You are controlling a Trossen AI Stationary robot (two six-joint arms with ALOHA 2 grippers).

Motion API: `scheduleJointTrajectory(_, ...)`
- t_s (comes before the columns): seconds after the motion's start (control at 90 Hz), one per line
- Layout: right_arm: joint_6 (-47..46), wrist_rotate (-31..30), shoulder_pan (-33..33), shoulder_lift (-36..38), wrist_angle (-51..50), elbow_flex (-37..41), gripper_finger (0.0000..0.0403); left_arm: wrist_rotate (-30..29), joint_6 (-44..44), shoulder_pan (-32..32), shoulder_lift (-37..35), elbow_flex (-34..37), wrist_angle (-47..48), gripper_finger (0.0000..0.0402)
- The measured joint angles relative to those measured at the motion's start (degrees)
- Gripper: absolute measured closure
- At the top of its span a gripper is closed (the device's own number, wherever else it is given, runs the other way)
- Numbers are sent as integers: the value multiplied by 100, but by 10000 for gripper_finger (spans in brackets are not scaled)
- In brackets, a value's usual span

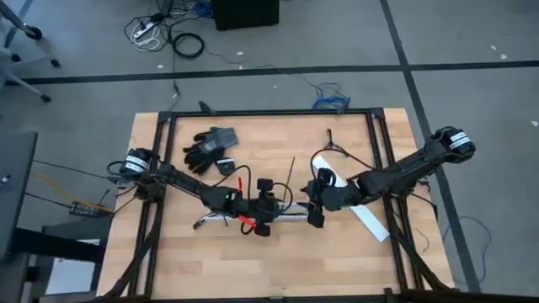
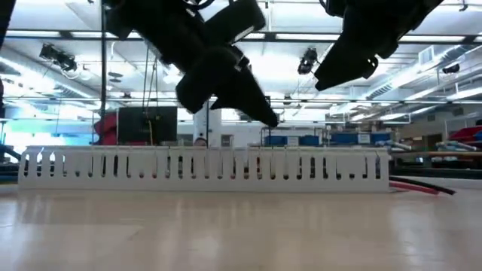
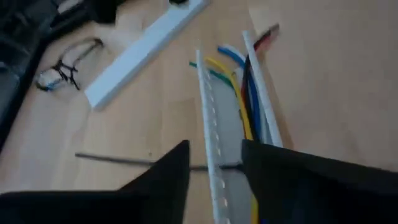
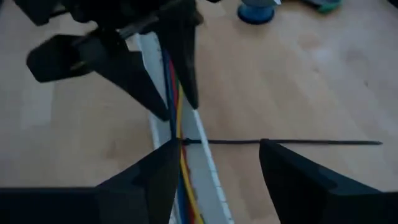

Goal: Ziptie cables
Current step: Put the zip tied cable wires into the white cable duct

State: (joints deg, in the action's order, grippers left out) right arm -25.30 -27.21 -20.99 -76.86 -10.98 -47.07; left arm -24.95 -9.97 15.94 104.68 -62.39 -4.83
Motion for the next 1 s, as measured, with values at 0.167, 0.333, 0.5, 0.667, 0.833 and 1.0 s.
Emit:
scheduleJointTrajectory(0.167,-14,-3,-14,-2,30,0,189,86,-345,105,-233,-206,350,197)
scheduleJointTrajectory(0.333,-17,0,-29,-2,71,0,189,107,-452,188,-853,-199,1008,196)
scheduleJointTrajectory(0.5,25,-3,-29,-2,366,0,189,15,-49,262,-1665,135,1597,199)
scheduleJointTrajectory(0.667,274,27,85,-357,1515,0,189,-761,619,450,-2642,1246,1685,199)
scheduleJointTrajectory(0.833,553,494,339,-1134,2744,0,189,-1232,1562,747,-3703,2572,1482,200)
scheduleJointTrajectory(1.0,742,1002,694,-1958,3994,-25,189,-1283,1600,1261,-4720,3411,476,200)
